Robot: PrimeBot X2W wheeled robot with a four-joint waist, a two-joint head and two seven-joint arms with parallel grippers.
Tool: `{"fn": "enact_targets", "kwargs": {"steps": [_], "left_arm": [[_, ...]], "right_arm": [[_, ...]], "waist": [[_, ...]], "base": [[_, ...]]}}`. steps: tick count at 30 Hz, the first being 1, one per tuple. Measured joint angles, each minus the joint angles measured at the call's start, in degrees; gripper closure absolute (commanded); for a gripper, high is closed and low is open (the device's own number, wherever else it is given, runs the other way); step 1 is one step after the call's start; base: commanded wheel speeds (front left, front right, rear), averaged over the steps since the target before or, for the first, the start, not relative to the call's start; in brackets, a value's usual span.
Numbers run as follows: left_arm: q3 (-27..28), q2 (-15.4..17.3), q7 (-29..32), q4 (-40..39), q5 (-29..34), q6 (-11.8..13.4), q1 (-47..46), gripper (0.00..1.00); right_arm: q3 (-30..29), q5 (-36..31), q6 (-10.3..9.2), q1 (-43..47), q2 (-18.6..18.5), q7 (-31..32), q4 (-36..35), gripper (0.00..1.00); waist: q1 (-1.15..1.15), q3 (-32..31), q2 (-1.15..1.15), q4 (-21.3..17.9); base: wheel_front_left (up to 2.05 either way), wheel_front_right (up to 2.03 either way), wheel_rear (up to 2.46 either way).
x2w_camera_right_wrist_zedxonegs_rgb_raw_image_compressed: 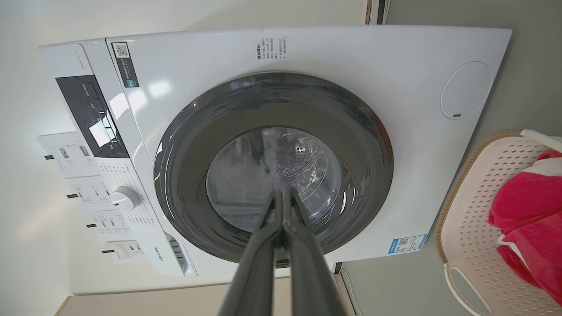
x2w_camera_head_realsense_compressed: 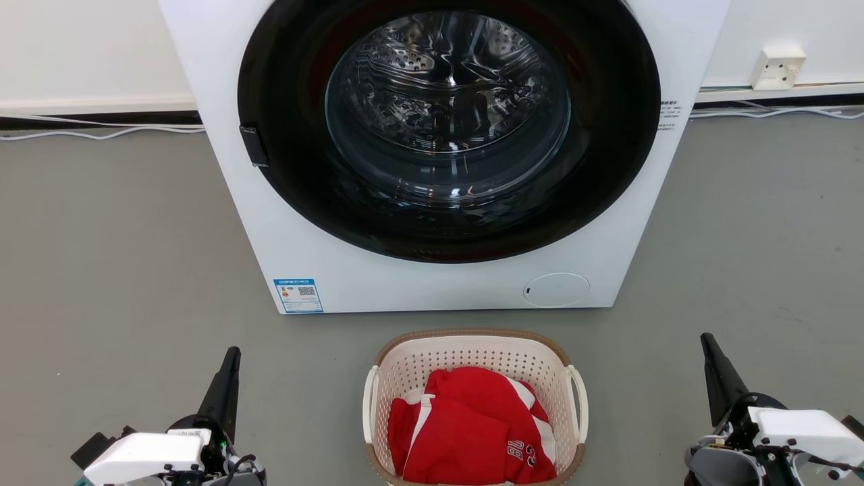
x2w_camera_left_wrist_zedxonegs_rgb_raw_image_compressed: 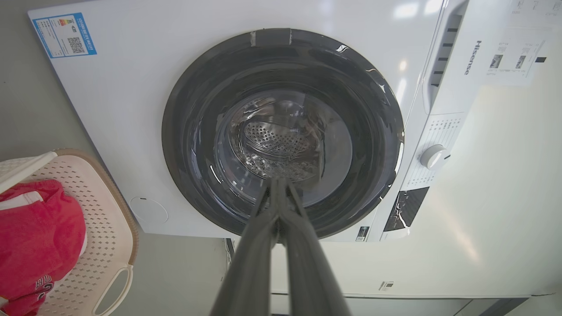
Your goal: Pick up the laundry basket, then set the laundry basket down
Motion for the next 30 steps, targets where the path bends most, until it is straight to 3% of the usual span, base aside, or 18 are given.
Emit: {"fn": "enact_targets", "kwargs": {"steps": [29,30], "left_arm": [[0.0,0.0,0.0,0.0,0.0,0.0,0.0,1.0],[0.0,-0.1,-0.1,0.3,0.0,0.0,0.1,0.0]], "right_arm": [[0.0,0.0,0.0,0.0,0.0,0.0,0.0,1.0],[0.1,0.0,0.0,0.2,0.0,0.0,0.2,0.0]], "waist": [[0.0,0.0,0.0,0.0],[0.0,0.0,0.0,0.0]], "base": [[0.0,0.0,0.0],[0.0,0.0,0.0]]}}
